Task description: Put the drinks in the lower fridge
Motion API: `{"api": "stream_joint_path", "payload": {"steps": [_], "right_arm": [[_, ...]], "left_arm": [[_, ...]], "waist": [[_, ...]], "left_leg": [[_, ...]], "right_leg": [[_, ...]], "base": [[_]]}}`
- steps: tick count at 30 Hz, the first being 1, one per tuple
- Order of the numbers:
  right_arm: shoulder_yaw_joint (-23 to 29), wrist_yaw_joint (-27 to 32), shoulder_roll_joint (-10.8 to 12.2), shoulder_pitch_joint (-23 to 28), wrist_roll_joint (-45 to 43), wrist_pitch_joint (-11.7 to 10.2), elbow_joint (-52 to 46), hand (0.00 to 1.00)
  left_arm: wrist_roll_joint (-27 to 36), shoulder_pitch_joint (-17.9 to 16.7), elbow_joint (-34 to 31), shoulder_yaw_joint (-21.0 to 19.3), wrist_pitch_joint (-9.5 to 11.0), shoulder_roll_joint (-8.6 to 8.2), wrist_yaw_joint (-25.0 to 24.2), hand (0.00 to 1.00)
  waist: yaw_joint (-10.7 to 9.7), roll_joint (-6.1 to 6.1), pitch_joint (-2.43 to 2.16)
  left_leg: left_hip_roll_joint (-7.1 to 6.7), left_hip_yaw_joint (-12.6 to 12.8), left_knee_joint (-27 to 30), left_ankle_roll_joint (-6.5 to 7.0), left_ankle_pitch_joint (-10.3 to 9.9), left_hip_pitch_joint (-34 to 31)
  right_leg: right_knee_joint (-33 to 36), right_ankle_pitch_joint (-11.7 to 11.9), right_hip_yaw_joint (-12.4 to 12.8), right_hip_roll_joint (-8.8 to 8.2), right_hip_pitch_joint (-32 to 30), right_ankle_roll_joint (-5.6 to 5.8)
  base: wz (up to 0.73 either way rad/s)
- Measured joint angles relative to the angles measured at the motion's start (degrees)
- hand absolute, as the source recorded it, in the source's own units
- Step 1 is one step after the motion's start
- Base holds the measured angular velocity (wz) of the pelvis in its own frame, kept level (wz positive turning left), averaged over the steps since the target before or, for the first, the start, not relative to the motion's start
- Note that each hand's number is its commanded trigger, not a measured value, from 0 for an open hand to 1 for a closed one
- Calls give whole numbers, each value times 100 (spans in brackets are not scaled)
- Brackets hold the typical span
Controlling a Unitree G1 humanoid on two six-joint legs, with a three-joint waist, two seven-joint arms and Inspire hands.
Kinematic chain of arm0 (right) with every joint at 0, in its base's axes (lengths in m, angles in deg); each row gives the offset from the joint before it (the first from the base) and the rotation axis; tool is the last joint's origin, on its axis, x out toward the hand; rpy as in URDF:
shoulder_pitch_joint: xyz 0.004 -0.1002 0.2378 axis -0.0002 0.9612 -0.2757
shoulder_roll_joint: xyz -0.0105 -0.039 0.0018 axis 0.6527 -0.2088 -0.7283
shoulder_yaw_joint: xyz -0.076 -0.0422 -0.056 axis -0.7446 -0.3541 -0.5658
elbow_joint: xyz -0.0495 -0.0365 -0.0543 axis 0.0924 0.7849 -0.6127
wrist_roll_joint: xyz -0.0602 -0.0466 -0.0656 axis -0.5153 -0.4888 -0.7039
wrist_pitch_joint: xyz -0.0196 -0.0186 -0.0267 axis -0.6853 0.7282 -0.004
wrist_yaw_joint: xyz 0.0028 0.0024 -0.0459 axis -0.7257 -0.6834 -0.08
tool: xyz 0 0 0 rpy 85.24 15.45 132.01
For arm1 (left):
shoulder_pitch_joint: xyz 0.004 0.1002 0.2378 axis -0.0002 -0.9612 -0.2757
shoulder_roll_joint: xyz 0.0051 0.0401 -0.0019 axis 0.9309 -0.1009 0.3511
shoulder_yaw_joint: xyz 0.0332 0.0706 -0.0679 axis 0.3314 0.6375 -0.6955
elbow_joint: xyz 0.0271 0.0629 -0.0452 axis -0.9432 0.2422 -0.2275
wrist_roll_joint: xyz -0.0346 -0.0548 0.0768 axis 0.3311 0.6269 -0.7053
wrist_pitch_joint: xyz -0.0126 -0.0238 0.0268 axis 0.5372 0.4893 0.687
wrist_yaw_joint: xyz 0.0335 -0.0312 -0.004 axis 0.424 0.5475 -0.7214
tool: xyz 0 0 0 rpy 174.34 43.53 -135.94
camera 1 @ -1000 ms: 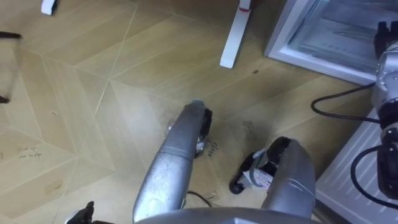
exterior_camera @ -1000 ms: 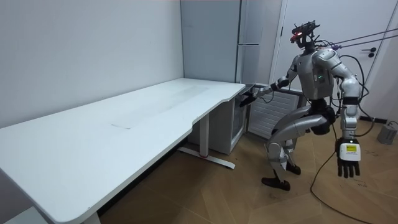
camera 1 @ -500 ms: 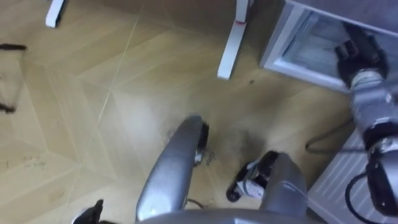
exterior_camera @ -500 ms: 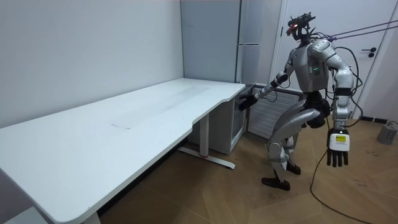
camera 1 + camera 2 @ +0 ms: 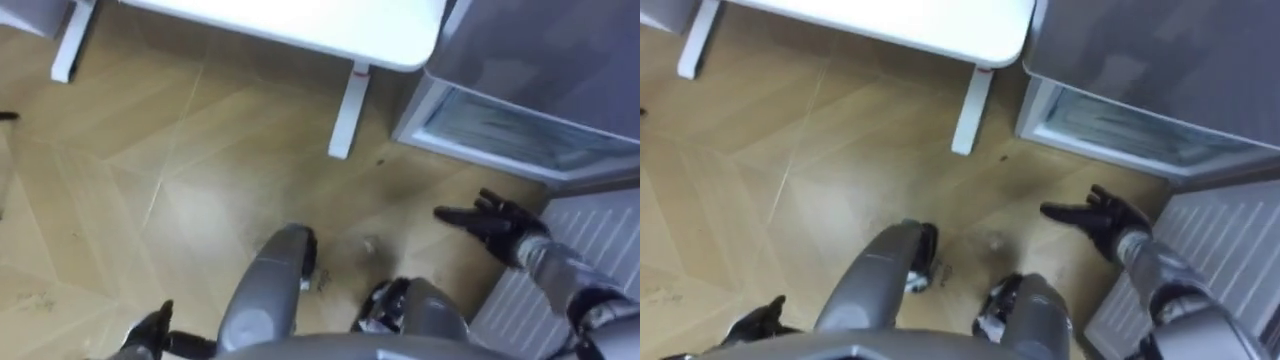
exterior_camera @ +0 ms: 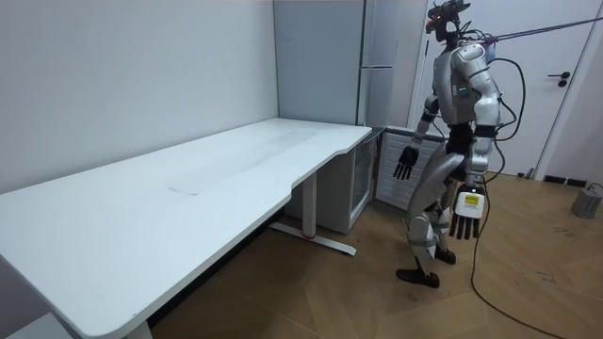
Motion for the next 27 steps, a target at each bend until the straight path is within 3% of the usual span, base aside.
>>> {"api": "stream_joint_path", "payload": {"steps": [3,5,7,13,18,23,27], "right_arm": [[-24,60,113,291,-118,37,40,0],[-8,205,198,423,-346,37,74,0],[26,266,269,706,-500,39,-6,0],[240,379,345,1135,-637,59,-44,0],[439,458,485,1325,-724,115,-49,0],[612,566,548,1422,-737,191,-49,0],[749,576,604,1506,-708,222,-47,0]], "left_arm": [[-1,67,47,1,13,-81,45,0],[-60,39,154,-17,15,-170,115,0],[-165,2,244,-149,0,-284,133,0],[-203,-118,270,-283,-11,-358,134,0],[-681,-208,373,-731,-141,-438,177,0],[-1079,-312,363,-889,-292,-617,291,0],[-1078,-318,346,-938,-387,-623,414,0]], "waist": [[-116,83,-46],[-159,74,-56],[-183,27,-108],[-410,-38,-131],[-511,-197,-119],[-652,-192,-112],[-780,-182,-117]], "left_leg": [[30,35,-215,10,5,364],[28,172,-475,48,39,704],[11,299,-811,54,113,1074],[-28,398,-1254,66,163,1706],[-40,583,-1622,65,163,2308],[-51,675,-1910,61,166,2793],[-51,702,-2049,58,168,3070]], "right_leg": [[-368,137,6,83,393,49],[-598,218,82,78,662,85],[-912,332,193,99,940,127],[-1549,543,224,149,1574,199],[-1967,686,364,193,2108,237],[-2374,871,388,229,2586,268],[-2639,983,428,274,2902,283]], "base": [[-5],[-19],[-22],[-7],[-16],[-10],[-6]]}}
